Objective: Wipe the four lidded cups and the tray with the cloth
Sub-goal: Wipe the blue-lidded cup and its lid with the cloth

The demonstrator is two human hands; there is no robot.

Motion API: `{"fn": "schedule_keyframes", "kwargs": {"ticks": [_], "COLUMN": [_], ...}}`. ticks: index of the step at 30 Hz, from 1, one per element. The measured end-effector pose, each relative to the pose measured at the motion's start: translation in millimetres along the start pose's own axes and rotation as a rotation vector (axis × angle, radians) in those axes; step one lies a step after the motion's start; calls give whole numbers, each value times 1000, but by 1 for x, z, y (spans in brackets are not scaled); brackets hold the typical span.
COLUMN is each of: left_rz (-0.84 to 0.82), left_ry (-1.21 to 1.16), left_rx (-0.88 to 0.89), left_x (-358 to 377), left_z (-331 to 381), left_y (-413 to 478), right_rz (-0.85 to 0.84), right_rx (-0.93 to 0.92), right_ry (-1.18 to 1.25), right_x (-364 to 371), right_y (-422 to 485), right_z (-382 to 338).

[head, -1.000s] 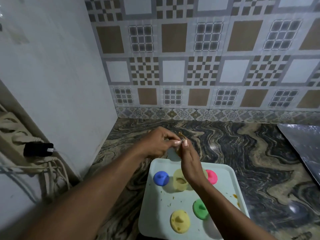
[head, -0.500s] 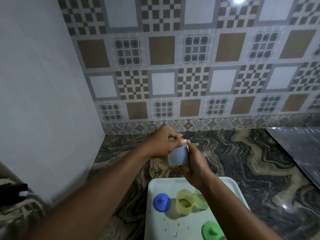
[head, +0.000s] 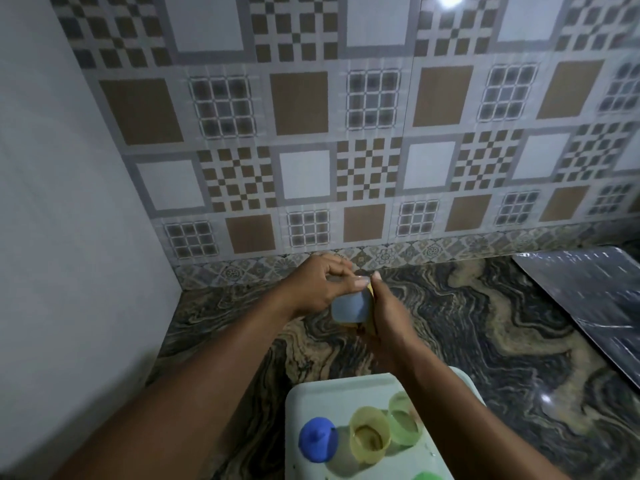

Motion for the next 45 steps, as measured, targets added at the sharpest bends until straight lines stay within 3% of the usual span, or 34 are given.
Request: {"fn": "schedule_keyframes", "kwargs": {"ticks": [3, 5, 8, 13, 15, 21, 23, 29, 33, 37, 43, 45], "left_rz": [-42, -50, -31, -64, -58, -61, -48, -89, -83, 114, 268, 241], "left_ry": [-44, -219, -342, -168, -58, -175, -239, -122, -149, -308, 97, 198], "left_rx": [26, 66, 59, 48, 59, 102, 78, 35, 82, 134, 136, 100], "left_x": [-1, 0, 1, -9, -14, -15, -13, -18, -11, -10, 3, 1], "left_z": [-4, -10, -22, -6, 0, -13, -20, -14, -15, -30, -30, -19], "left_y": [2, 1, -1, -4, -2, -5, -6, -6, -2, -4, -5, -7], "right_rz": [-92, -146, -162, 49, 55, -166, -156, 3, -88, -36, 61, 101], "right_rx": [85, 150, 185, -65, -128, 242, 237, 46, 204, 199, 56, 48], "right_ry": [164, 299, 338, -211, -328, 233, 236, 3, 227, 400, 214, 117], "right_x": [7, 10, 9, -4, -1, 13, 10, -2, 9, -2, -6, -9], "right_y": [-1, -3, -5, 4, 5, -10, -9, 2, -2, 6, 11, 11], "right_z": [9, 17, 16, -11, -14, 10, 10, -6, 6, 4, -10, -13]}}
Point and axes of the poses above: each hand's wrist, its own y-axis towards the middle knuckle, its own x-axis out of the palm, z = x × y, the point moved 5 cm from there along y, towards the middle knuckle, and after that the axes turned 15 degrees about -z, right-handed, at the moved point
